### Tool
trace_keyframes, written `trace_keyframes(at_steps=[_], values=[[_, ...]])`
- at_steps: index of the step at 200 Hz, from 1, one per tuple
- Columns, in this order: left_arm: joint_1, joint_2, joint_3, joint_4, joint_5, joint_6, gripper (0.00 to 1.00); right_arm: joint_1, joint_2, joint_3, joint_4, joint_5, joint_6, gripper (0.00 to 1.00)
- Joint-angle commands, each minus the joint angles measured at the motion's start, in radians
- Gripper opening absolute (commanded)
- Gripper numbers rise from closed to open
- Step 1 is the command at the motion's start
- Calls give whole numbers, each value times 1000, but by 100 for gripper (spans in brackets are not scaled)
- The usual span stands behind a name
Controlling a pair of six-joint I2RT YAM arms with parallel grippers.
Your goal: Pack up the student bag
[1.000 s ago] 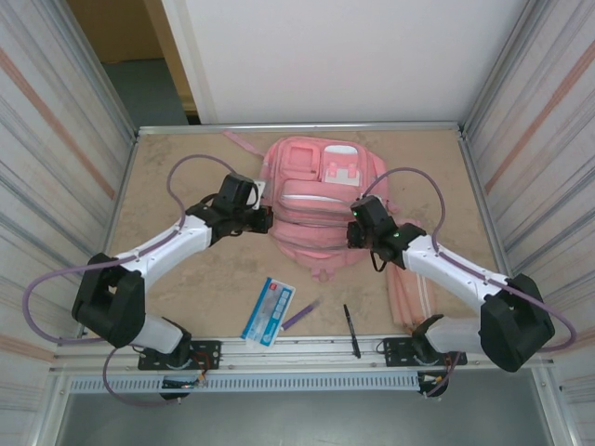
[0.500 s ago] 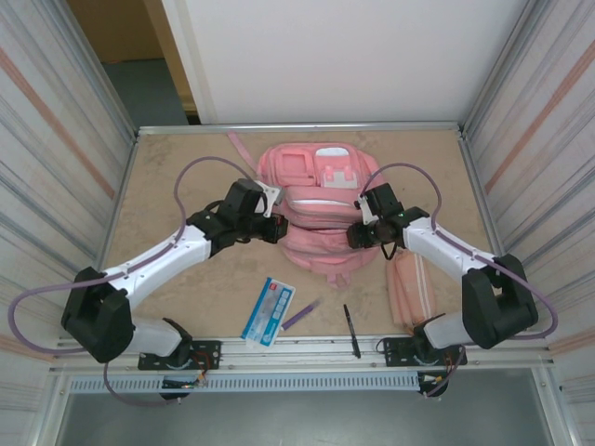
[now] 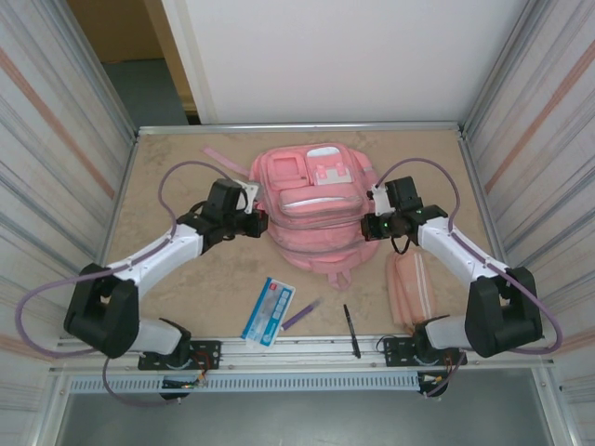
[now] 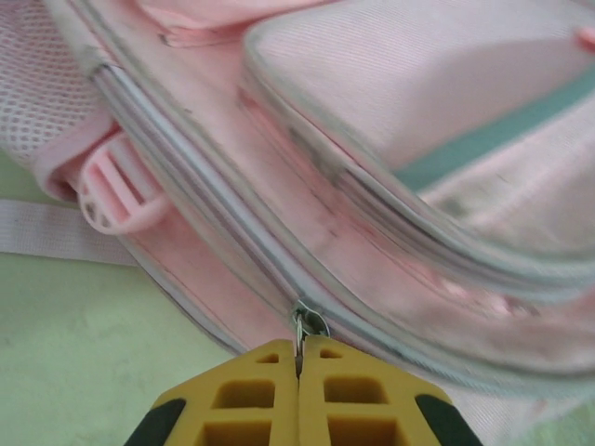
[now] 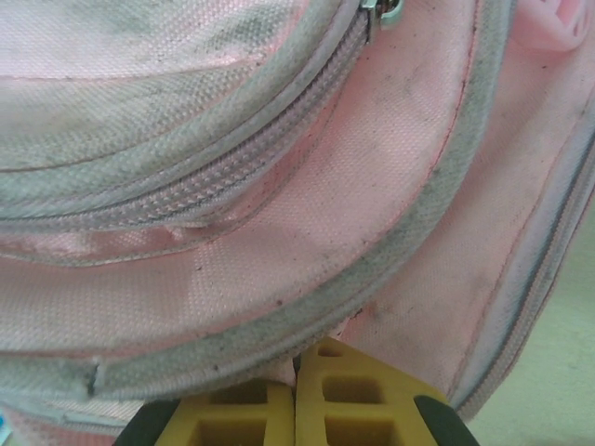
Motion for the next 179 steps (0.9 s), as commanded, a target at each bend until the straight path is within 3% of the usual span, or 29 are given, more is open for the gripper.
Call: trace_keyframes(at_steps=[1,10,19,30,49,81,93,111,124,142,155,165,170,179], values=[[12,33,24,86,60,48,0,-25,-29,-1,23,-44,-16,0],[-19,25,28,95,27,75,0,-25,-30,-2,23,-49,-15,0],[-52,15,23,109,-20,102,0,-25,-31,-4,23,-38,-13,8],[-73,13,21,122,-23,105,0,-25,-33,-4,21,0,-1,38],[-104,1,38,105,18,39,0,-13,-58,8,-8,12,22,61],[-220,-40,75,37,-19,-5,0,10,-139,119,-237,201,75,65],[-241,-45,85,27,-16,-24,0,13,-164,152,-292,183,125,69],[-245,-39,90,37,11,-68,0,43,-182,186,-338,158,323,70],[-248,-23,87,62,26,-85,0,62,-200,168,-331,128,497,72],[-257,5,95,77,33,-94,0,74,-227,106,-238,-7,688,73],[-264,24,105,84,43,-100,0,103,-238,88,-209,-6,833,74],[-274,32,106,94,47,-98,0,149,-241,76,-174,3,897,77],[-279,37,106,100,47,-95,0,169,-239,69,-149,3,917,84],[-287,43,106,107,47,-87,0,197,-221,64,-107,-10,926,85]])
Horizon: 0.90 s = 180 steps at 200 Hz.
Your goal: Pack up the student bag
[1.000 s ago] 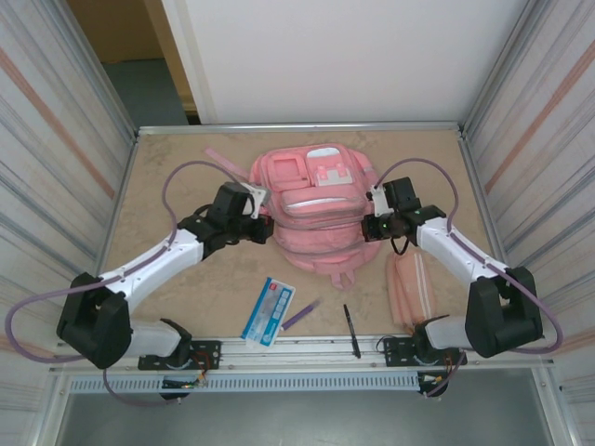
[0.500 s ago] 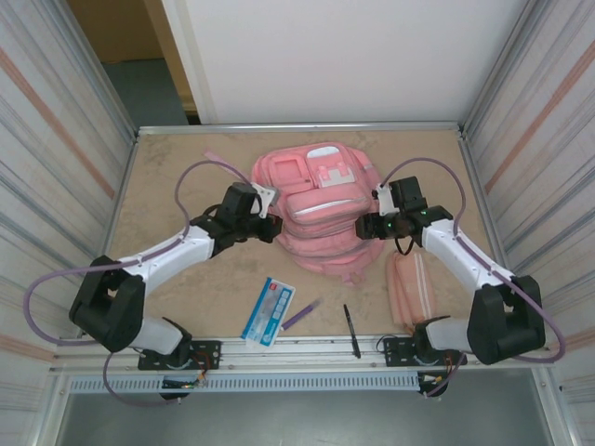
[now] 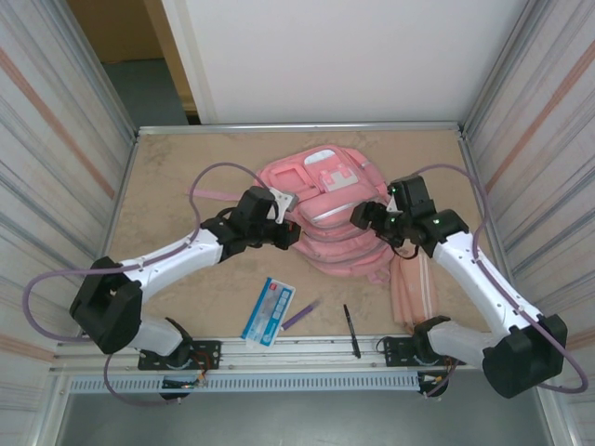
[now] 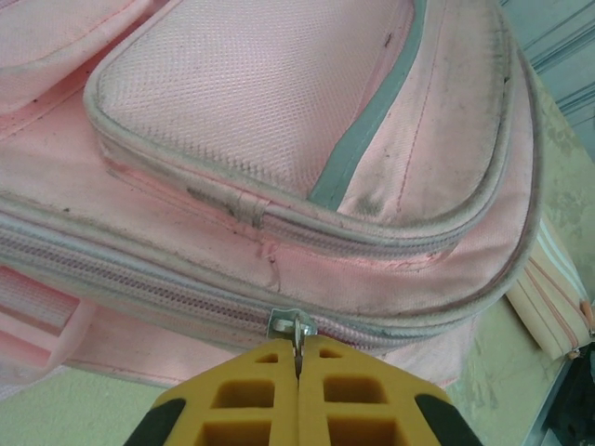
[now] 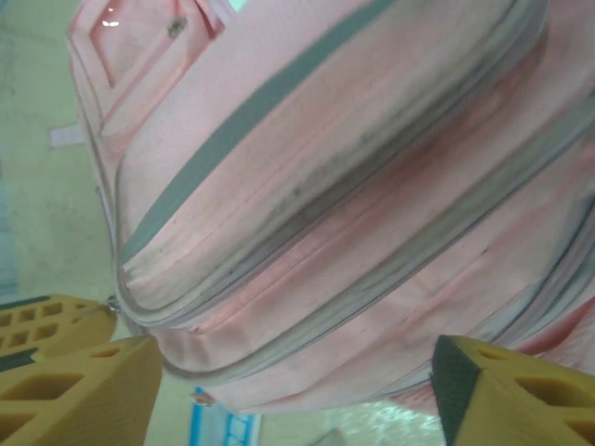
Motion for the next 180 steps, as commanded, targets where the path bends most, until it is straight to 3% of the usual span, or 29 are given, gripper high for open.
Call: trace_keyframes(at_steps=[1,20,51,79,110,138,180], values=[[-26,12,43,70,36,-7,0,73,8,-18,99,-58,235,85],[-42,18,46,64,34,4,0,78,67,-18,118,-83,274,84],[-49,14,33,71,33,9,0,111,100,-87,309,-62,387,78],[-49,-7,21,68,17,12,0,115,137,-92,372,-57,423,64],[-48,-23,12,52,-22,30,0,155,117,-92,280,29,487,82],[-47,-30,17,54,5,16,0,198,103,-123,265,89,502,82],[-50,-58,13,66,30,-1,0,201,171,-141,404,19,540,75]])
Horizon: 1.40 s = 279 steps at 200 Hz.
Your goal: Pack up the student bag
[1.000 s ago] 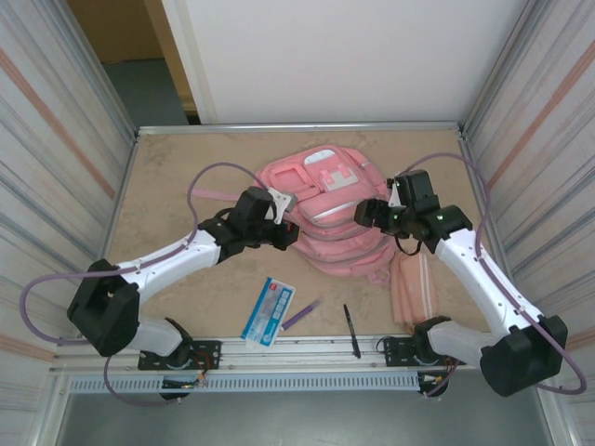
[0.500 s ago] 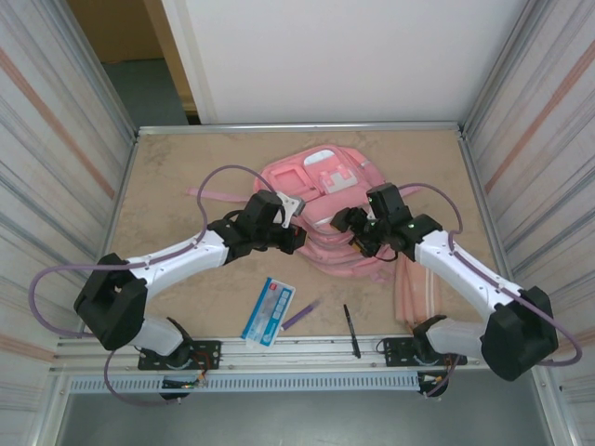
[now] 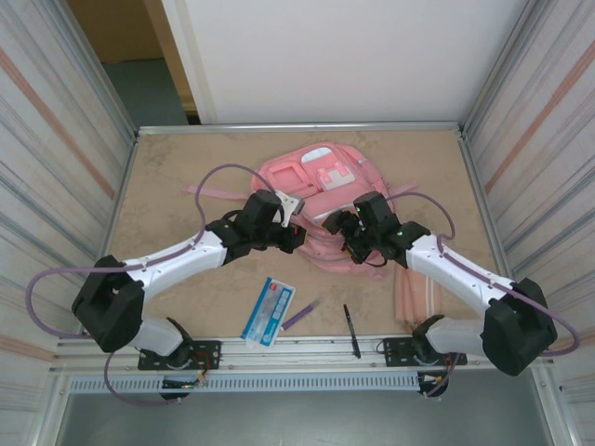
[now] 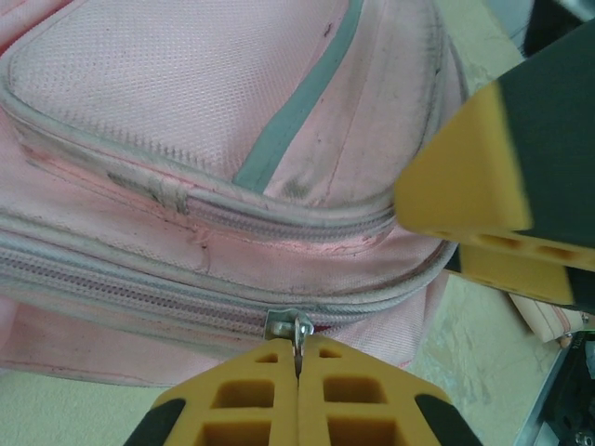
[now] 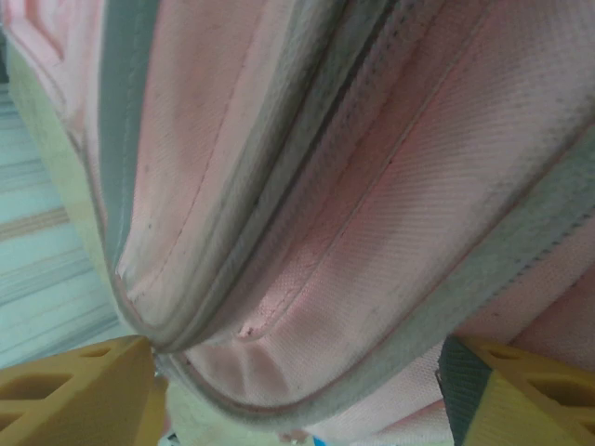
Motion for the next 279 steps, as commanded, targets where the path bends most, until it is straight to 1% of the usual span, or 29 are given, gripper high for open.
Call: trace_keyframes(at_steps=[1,19,37,57,58,63,73,91,117,127,146,154,157,163,183,205,223,244,252,279], values=[[-10,-60,12,54,45,-1,0,7,40,7,81,-13,40,74],[-10,-60,8,58,47,10,0,10,67,32,116,-31,19,59],[-10,-52,1,49,33,23,0,17,76,59,99,-20,-5,43],[0,-53,-29,66,-15,56,0,23,77,80,57,0,-39,22],[1,-53,-30,67,-16,58,0,23,77,80,57,0,-39,22],[11,-54,-41,77,-16,61,0,25,76,79,53,2,-42,15],[39,-51,-50,86,4,65,0,27,73,75,51,0,-42,8],[94,-52,-58,73,34,86,0,28,68,78,36,-12,-53,0],[188,-53,-93,97,34,84,0,22,64,98,-2,-36,-99,0],[226,-41,-104,114,62,71,0,16,59,101,-5,-51,-105,0],[268,8,-96,119,85,92,0,7,56,107,19,-98,-131,0],[282,32,-92,125,82,102,0,4,69,125,20,-128,-152,0],[286,42,-91,129,82,103,0,2,80,139,10,-145,-194,0],[300,64,-87,139,84,102,0,0,92,155,-4,-162,-214,0],[357,132,-44,130,105,87,0,-7,132,181,-9,-225,-241,0],[409,196,5,105,76,85,0,-4,149,186,22,-261,-252,0],[451,234,43,72,55,59,0,0,169,202,29,-274,-267,0],[483,247,48,97,60,15,0,9,185,211,61,-284,-276,0],[490,250,52,101,58,8,0,13,191,217,77,-286,-288,2],[493,246,77,69,78,13,1,19,215,263,85,-246,-360,16]])
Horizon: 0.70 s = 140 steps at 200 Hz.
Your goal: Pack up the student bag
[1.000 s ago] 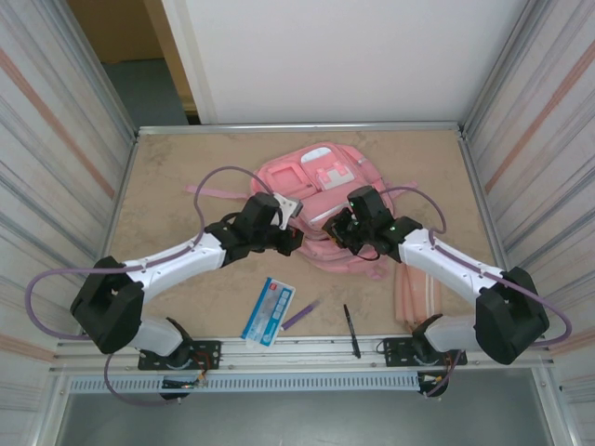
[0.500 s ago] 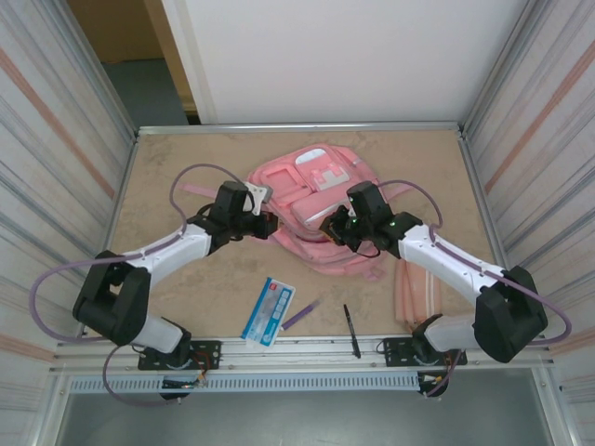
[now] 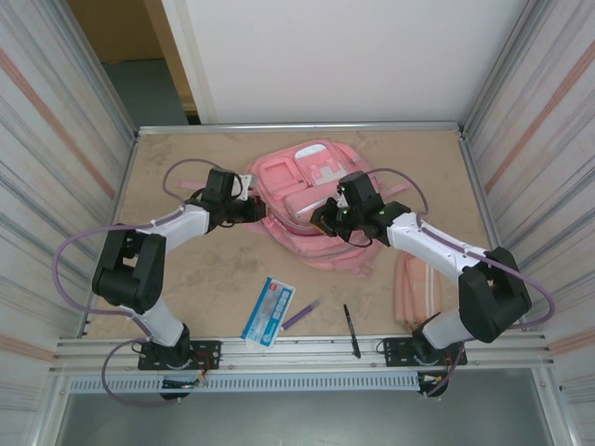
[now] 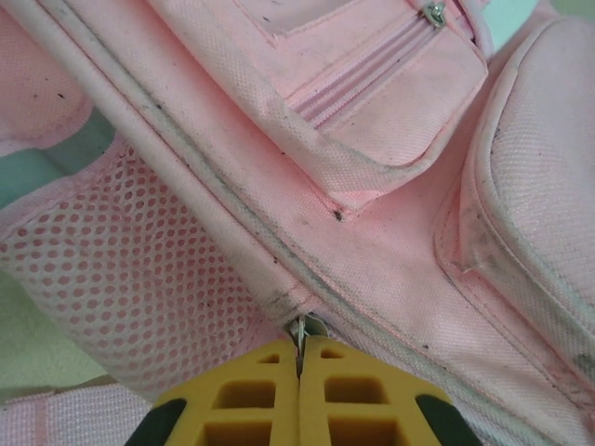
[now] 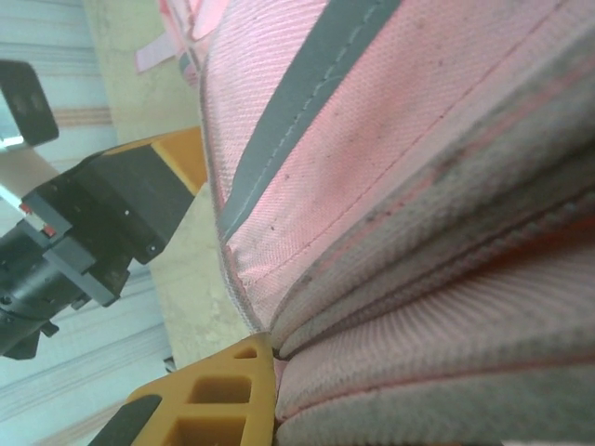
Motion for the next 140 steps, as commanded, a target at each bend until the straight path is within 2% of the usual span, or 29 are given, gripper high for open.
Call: trace_keyframes(at_steps=[1,15,32,48,59,90,110,140], values=[[44,12,42,-6,-90,-17,2,18,4,69,-9,-60,-119,16],[44,-11,32,-12,-79,-13,13,17,17,102,-12,-39,-181,16],[44,-51,7,-24,-53,-26,37,16,35,138,-4,-45,-247,16],[44,-106,-35,-36,-13,-83,45,17,55,176,6,-90,-302,11],[44,-150,-75,-32,22,-131,47,22,68,193,25,-105,-333,6],[44,-278,-183,-70,59,-216,48,33,108,265,22,-94,-441,7],[44,-345,-219,-108,96,-224,49,40,126,284,33,-100,-509,8],[44,-433,-231,-189,87,-208,49,52,166,293,51,-113,-634,8]])
